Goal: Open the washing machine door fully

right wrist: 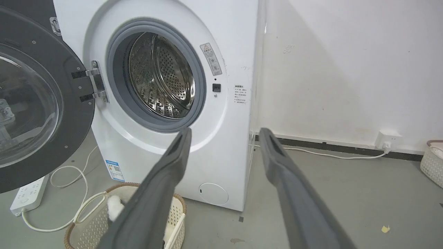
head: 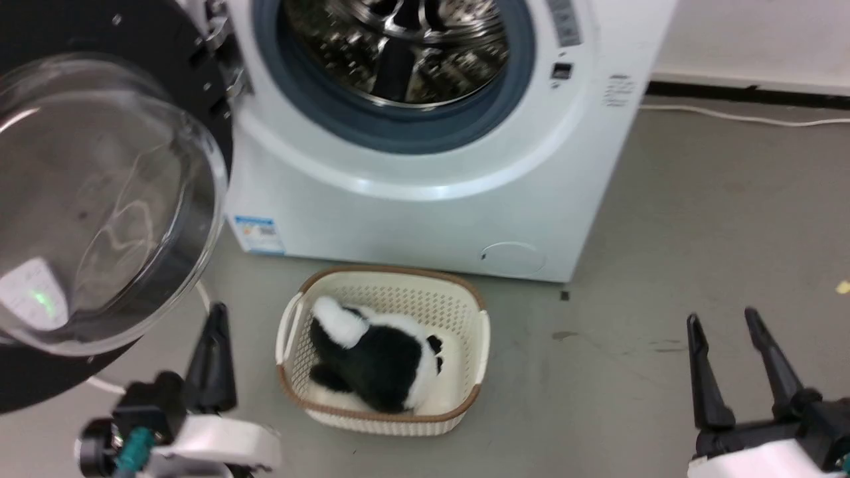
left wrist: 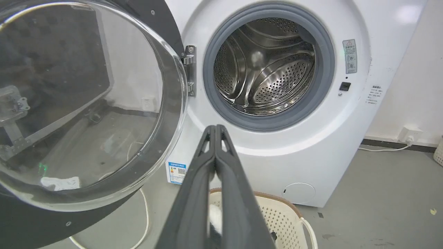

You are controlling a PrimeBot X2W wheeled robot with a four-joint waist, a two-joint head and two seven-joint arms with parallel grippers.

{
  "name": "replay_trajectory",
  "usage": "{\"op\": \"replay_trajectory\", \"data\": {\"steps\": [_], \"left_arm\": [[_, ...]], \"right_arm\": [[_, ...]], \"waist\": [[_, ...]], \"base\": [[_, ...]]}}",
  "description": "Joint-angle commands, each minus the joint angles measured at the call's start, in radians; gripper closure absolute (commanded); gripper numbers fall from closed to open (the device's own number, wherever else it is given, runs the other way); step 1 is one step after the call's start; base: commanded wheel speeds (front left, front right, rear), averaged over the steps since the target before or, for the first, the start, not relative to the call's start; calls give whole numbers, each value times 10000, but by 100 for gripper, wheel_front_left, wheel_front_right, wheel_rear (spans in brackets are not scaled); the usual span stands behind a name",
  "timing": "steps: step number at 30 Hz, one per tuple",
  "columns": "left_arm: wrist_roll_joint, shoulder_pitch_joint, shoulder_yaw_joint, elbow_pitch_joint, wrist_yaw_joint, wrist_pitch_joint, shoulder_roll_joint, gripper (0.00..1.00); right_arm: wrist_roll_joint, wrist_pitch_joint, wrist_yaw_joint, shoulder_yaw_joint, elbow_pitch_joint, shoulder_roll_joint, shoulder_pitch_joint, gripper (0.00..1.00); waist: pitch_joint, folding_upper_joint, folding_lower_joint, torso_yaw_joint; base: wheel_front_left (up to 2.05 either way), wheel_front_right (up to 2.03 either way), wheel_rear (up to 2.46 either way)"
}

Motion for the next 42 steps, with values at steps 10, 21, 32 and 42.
{"op": "replay_trajectory", "data": {"steps": [10, 21, 32, 42], "left_arm": [[528, 1087, -440, -149, 78, -54, -626, 100], [1003, 1311, -840, 189, 153, -54, -780, 0], [1157, 1211, -927, 195, 190, -55, -818, 0], [1155, 1138, -906, 159, 161, -55, -835, 0]], "right_arm": [[3, -42, 8, 57, 258, 53, 691, 0], [118, -42, 8, 155, 491, 54, 735, 0], [180, -43, 8, 188, 539, 54, 701, 0], [230, -43, 8, 210, 542, 54, 674, 0]], "waist": [[-663, 0, 2, -590], [-793, 0, 2, -574], [-779, 0, 2, -511], [-778, 0, 2, -500]], "base": [[0, 0, 0], [0, 0, 0], [0, 0, 0], [0, 0, 0]]}}
